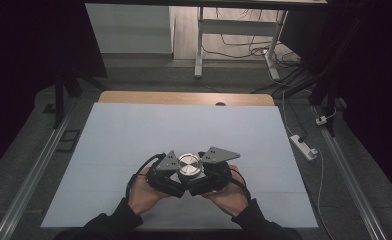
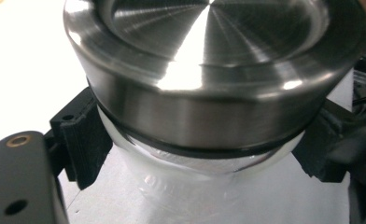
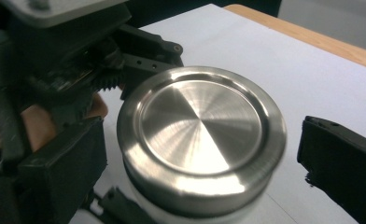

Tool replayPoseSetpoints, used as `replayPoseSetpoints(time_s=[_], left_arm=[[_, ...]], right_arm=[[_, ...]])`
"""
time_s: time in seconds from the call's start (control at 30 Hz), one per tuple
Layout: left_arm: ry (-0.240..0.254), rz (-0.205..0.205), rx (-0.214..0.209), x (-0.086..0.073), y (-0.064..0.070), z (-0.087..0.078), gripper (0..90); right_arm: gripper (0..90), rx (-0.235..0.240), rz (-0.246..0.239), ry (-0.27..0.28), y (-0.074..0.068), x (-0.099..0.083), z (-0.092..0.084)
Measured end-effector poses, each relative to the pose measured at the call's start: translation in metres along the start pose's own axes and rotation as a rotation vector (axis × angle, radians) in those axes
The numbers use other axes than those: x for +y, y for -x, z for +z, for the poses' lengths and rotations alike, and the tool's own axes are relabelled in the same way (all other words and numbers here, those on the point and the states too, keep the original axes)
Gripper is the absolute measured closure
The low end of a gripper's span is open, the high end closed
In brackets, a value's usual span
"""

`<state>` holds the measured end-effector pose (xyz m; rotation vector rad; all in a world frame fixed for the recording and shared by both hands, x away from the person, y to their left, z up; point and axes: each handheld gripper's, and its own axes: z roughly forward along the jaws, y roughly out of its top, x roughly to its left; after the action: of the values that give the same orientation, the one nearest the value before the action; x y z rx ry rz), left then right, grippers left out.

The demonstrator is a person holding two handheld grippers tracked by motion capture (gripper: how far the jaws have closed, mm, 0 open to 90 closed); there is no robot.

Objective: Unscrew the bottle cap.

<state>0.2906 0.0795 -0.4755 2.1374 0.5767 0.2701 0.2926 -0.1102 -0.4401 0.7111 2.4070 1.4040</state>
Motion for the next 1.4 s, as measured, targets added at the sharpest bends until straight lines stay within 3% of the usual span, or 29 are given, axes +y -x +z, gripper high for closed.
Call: replayPoseSetpoints(time_s=[0.13,0.2,0.3,0.43,0.53,0.57,0.6,0.67,0.73,0.8,0.87,0.93,1.03,1.07,1.13,1.17,1.2,1.23,1.3,1.4], left_arm=[[0.006,0.016,-0.002,0.002,0.005,0.0,16.1],[0.004,0.021,-0.011,0.002,0.005,0.0,16.1],[0.017,0.046,-0.051,0.001,0.003,-0.002,16.1],[0.041,0.081,-0.142,-0.001,-0.001,-0.006,16.1],[0.046,0.115,-0.216,-0.002,-0.002,-0.007,16.1],[0.046,0.115,-0.216,-0.002,-0.002,-0.007,16.1],[0.04,0.144,-0.265,-0.002,-0.004,-0.007,16.1],[0.043,0.16,-0.304,-0.003,-0.003,-0.006,16.1],[0.046,0.175,-0.331,-0.004,-0.003,-0.005,16.1],[0.047,0.171,-0.329,-0.005,-0.002,-0.004,16.1],[0.046,0.163,-0.307,-0.005,-0.002,-0.004,16.1],[0.05,0.136,-0.276,-0.005,-0.003,-0.003,16.1],[0.05,0.11,-0.241,-0.006,-0.005,-0.004,16.1],[0.042,0.089,-0.194,-0.005,-0.005,-0.004,16.1],[0.042,0.075,-0.174,-0.005,-0.004,-0.003,16.1],[0.039,0.052,-0.133,-0.004,-0.003,-0.003,16.1],[0.039,0.052,-0.133,-0.004,-0.003,-0.003,16.1],[0.034,0.033,-0.096,-0.003,0.0,-0.002,16.1],[0.025,0.026,-0.065,-0.002,0.002,-0.001,16.1],[0.023,0.005,-0.043,0.0,0.005,0.0,16.1]], right_arm=[[11.8,-0.018,0.005,0.001,-0.001,-0.001,0.001],[16.5,0.012,0.013,0.011,0.0,-0.002,0.0],[17.7,0.039,-0.024,0.012,0.0,-0.001,-0.003],[17.8,0.144,-0.062,0.016,0.006,-0.001,-0.007],[17.8,0.252,-0.121,0.015,0.012,-0.001,-0.01],[17.8,0.284,-0.138,0.019,0.014,-0.002,-0.01],[17.8,0.314,-0.154,0.02,0.015,-0.002,-0.011],[17.8,0.375,-0.179,0.015,0.018,-0.003,-0.012],[17.7,0.415,-0.198,0.005,0.02,-0.004,-0.013],[17.4,0.429,-0.209,0.0,0.021,-0.005,-0.013],[11.3,0.41,-0.174,-0.006,0.02,-0.004,-0.012],[4.3,0.363,-0.133,-0.007,0.02,-0.002,-0.012],[2.0,0.32,-0.06,-0.006,0.022,0.001,-0.016],[0.7,0.302,-0.044,-0.012,0.023,0.002,-0.016],[0.3,0.256,-0.012,-0.028,0.022,0.003,-0.016],[0.2,0.238,0.0,-0.03,0.021,0.003,-0.015],[0.2,0.215,0.006,-0.029,0.019,0.002,-0.013],[0.2,0.178,0.01,-0.035,0.017,0.002,-0.012],[0.7,0.13,0.0,-0.033,0.013,0.002,-0.009],[3.2,0.079,-0.005,-0.029,0.008,0.0,-0.005]])
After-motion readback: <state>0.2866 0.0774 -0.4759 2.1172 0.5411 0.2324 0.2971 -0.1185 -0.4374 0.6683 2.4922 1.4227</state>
